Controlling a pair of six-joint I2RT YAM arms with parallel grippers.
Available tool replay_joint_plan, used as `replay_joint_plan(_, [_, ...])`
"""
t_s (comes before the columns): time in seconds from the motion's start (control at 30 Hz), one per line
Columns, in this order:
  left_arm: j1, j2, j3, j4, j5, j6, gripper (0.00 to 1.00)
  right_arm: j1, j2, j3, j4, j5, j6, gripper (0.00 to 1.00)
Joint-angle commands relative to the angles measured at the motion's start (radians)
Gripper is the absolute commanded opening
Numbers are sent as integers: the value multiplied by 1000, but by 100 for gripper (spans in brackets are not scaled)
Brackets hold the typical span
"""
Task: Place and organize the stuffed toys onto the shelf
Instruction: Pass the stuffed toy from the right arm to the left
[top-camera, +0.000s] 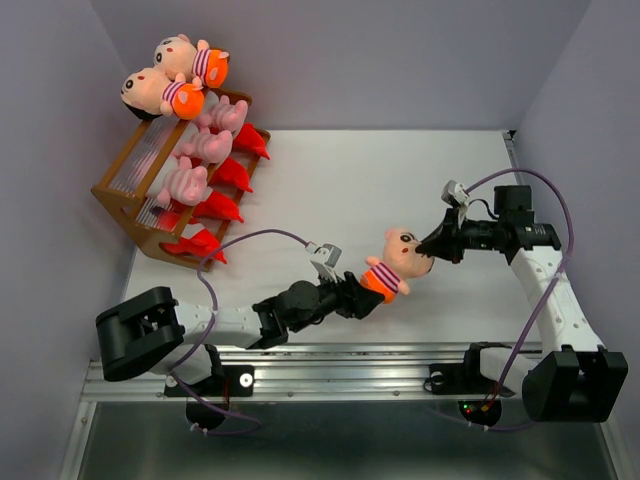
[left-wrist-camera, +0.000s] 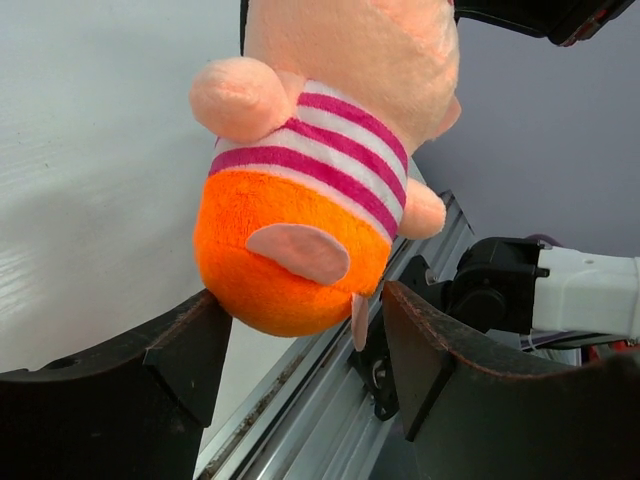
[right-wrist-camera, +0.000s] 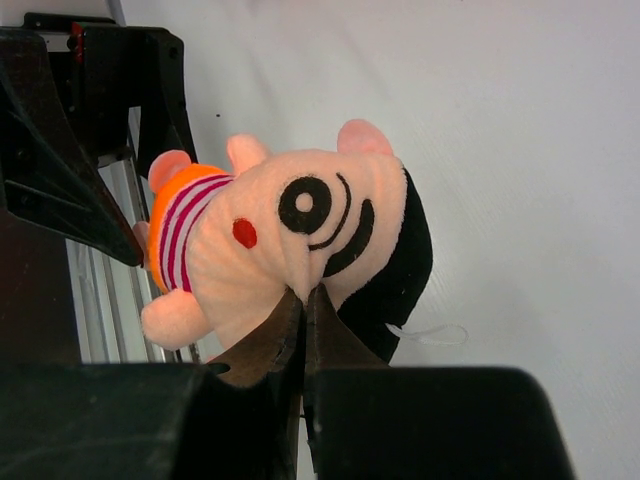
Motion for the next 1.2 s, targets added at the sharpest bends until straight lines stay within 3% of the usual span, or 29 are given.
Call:
replay_joint_plan(0.0, [2, 7, 52, 38, 0, 21, 71, -1, -24, -5, 38, -35, 18, 3])
replay_joint_plan(0.27, [8, 43, 90, 36, -8, 18, 66, -1, -28, -15, 35, -44, 20, 2])
replay_joint_plan(0.67, [25, 53, 111, 36, -22, 8, 48, -1, -33, -49, 35, -81, 21, 3])
replay_joint_plan(0.83, [34, 67, 125, 38, -12, 0, 24, -1, -39, -67, 35, -86, 21, 5])
replay_joint_plan(0.87, [35, 69, 127, 36, -11, -3, 10, -1, -42, -69, 37, -84, 20, 7])
replay_joint_plan(0.9, [36, 67, 127, 36, -11, -6, 3, -1, -42, -71, 37, -81, 21, 7])
replay_joint_plan(0.97, [36, 66, 121, 36, -11, -12, 0, -1, -45, -72, 41, -78, 21, 10])
replay_joint_plan(1.07, [38, 47, 101, 33, -23, -23, 0, -1, -51, -74, 58, -60, 35, 27])
replay_joint_plan(1.1, [38, 32, 93, 30, -34, -28, 0, -1, -56, -74, 69, -38, 38, 53])
replay_joint_plan(1.13, [38, -26, 31, 3, -83, -49, 0, -1, -85, -86, 163, 47, 123, 99])
replay_joint_plan(1.17, [38, -40, 30, -7, -95, -54, 0, -1, -85, -87, 164, 48, 144, 100])
